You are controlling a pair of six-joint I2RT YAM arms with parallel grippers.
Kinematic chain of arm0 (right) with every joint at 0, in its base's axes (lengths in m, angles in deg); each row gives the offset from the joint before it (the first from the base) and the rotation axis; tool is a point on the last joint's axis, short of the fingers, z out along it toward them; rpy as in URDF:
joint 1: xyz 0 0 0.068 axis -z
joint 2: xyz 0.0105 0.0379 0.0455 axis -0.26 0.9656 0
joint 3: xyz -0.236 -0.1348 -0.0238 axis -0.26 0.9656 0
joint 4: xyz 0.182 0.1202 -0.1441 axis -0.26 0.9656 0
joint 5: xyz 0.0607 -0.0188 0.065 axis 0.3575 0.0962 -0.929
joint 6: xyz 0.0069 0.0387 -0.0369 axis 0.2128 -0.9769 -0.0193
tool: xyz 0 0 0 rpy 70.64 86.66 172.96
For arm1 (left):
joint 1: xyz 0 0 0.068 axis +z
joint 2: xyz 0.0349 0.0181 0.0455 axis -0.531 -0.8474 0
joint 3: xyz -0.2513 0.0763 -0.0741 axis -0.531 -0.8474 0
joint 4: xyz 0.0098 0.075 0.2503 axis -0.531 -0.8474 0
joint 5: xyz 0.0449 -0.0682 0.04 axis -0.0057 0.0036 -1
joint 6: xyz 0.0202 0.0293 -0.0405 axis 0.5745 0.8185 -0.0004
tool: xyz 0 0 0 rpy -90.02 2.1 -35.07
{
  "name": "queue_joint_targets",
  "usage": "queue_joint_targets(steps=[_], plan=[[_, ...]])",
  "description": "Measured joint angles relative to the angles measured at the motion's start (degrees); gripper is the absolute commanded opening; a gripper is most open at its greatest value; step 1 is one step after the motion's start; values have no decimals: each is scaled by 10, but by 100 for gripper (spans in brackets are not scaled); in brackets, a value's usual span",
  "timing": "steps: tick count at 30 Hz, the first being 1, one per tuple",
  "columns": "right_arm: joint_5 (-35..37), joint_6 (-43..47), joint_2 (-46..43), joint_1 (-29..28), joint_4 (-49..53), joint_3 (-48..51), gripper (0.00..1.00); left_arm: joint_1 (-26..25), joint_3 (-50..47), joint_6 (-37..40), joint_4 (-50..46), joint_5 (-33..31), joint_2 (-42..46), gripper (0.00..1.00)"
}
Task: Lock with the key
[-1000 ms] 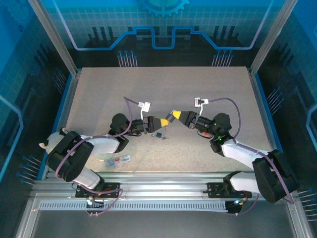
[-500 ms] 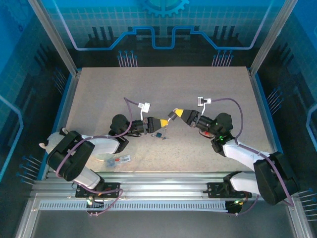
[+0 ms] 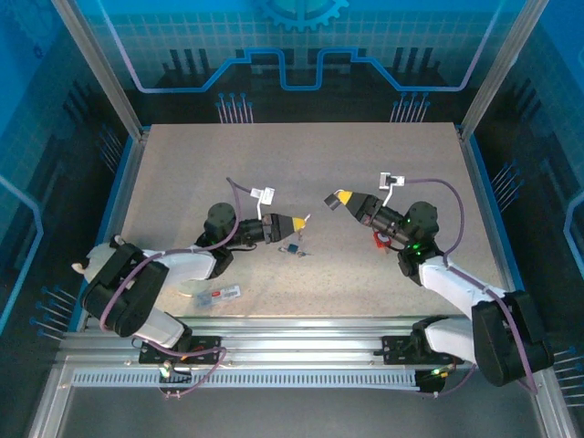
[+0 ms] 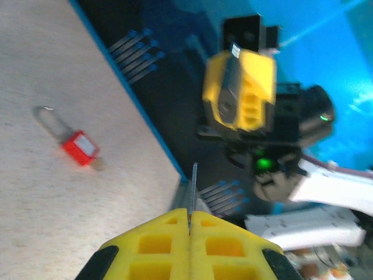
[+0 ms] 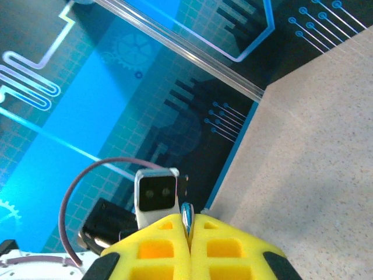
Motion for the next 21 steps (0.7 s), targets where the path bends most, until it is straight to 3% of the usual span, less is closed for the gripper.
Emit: queue_joint_targets(steps=[10, 21], plan=[[15, 101, -10, -1, 197, -67, 0, 23, 175, 152, -362, -171, -29, 0], [19, 133, 34, -2, 269, -114, 0, 24, 331, 214, -588, -290, -197, 0]])
